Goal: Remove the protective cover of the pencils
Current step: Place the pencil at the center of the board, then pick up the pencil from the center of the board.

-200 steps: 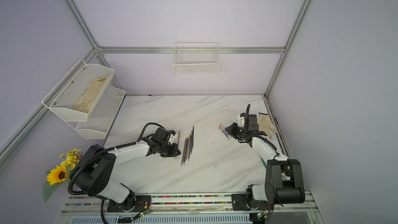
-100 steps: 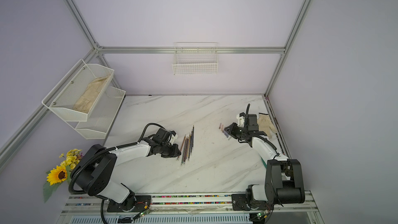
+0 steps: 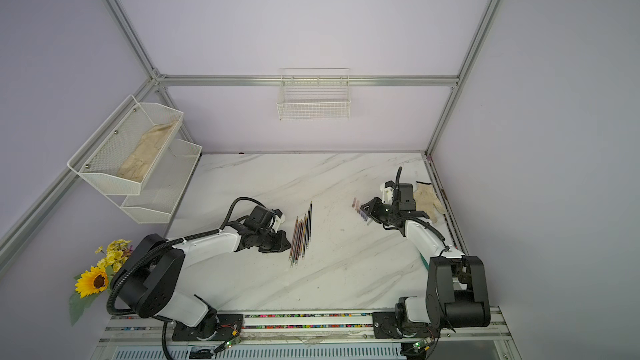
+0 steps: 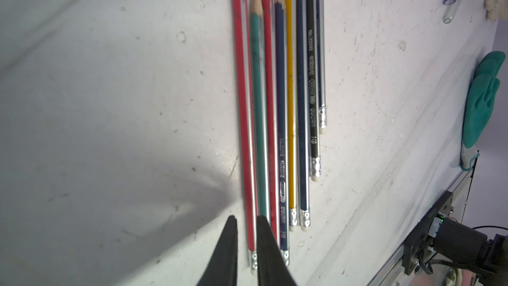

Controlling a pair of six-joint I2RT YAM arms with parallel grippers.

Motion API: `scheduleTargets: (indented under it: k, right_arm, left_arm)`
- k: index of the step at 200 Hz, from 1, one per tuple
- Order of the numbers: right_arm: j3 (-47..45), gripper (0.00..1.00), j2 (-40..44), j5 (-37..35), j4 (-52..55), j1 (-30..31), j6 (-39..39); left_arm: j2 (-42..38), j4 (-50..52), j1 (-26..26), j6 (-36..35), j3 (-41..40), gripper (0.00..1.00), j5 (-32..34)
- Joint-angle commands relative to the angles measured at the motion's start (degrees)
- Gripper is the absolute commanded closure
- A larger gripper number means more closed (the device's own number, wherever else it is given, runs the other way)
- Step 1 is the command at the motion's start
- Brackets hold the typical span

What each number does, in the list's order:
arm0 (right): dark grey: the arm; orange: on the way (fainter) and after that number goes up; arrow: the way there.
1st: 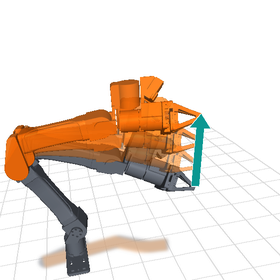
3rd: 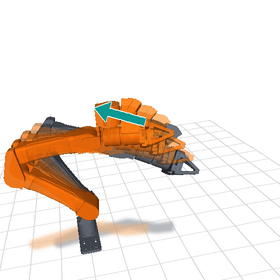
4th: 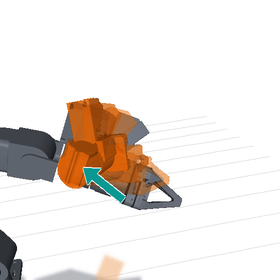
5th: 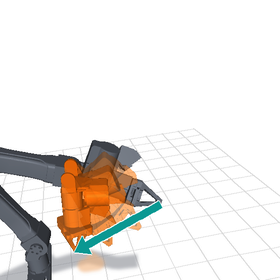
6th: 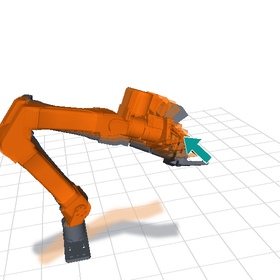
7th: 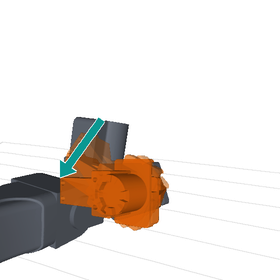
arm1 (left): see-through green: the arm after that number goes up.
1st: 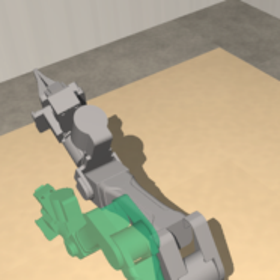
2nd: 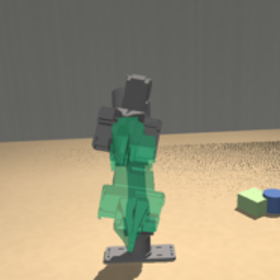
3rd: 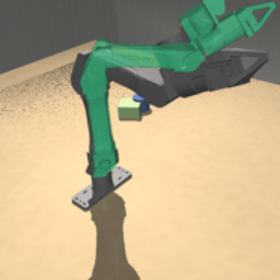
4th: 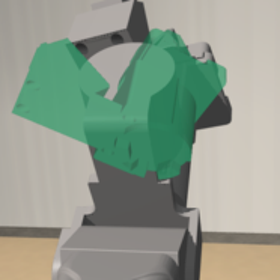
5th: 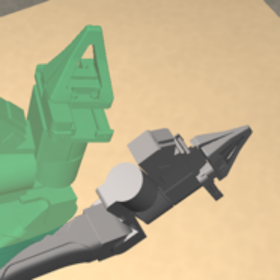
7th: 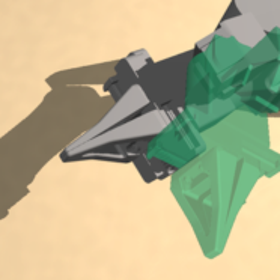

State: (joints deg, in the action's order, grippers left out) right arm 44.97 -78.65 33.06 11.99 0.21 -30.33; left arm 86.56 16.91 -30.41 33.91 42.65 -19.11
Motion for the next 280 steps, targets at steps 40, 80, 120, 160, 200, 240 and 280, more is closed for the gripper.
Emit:
scheduleTargets:
  k: [40,80,120,160,200,240,280]
  right_arm:
    - [-0.32,0.75,2.77,0.60,-0.91,0.14,2.01]
    - [-1.73,0.73,2.29,1.04,-3.31,0.13,2.12]
    - [-1.55,0.72,-0.47,2.65,-5.41,0.14,2.78]
    - [-2.16,0.72,-3.30,4.07,-7.11,0.14,2.59]
    - [-2.29,0.72,-3.29,4.28,-7.07,0.10,2.37]
    - [-2.83,0.72,-3.54,4.33,-7.59,0.14,2.47]
    - [-2.78,0.72,-4.21,4.91,-8.23,0.14,1.94]
  left_arm:
    - [-10.34,8.13,4.77,1.16,2.53,0.76,9.57]
    - [-11.82,14.91,7.38,1.86,2.31,0.76,18.92]
    - [-7.01,19.33,7.39,2.57,3.75,0.76,25.65]
    - [-4.05,20.53,7.34,1.77,4.32,0.72,27.11]
    - [-1.25,20.53,6.51,1.19,5.21,0.72,27.22]
    - [3.27,21.25,6.02,1.12,6.78,0.72,27.27]
    - [0.77,20.49,5.48,2.22,7.61,0.65,26.41]
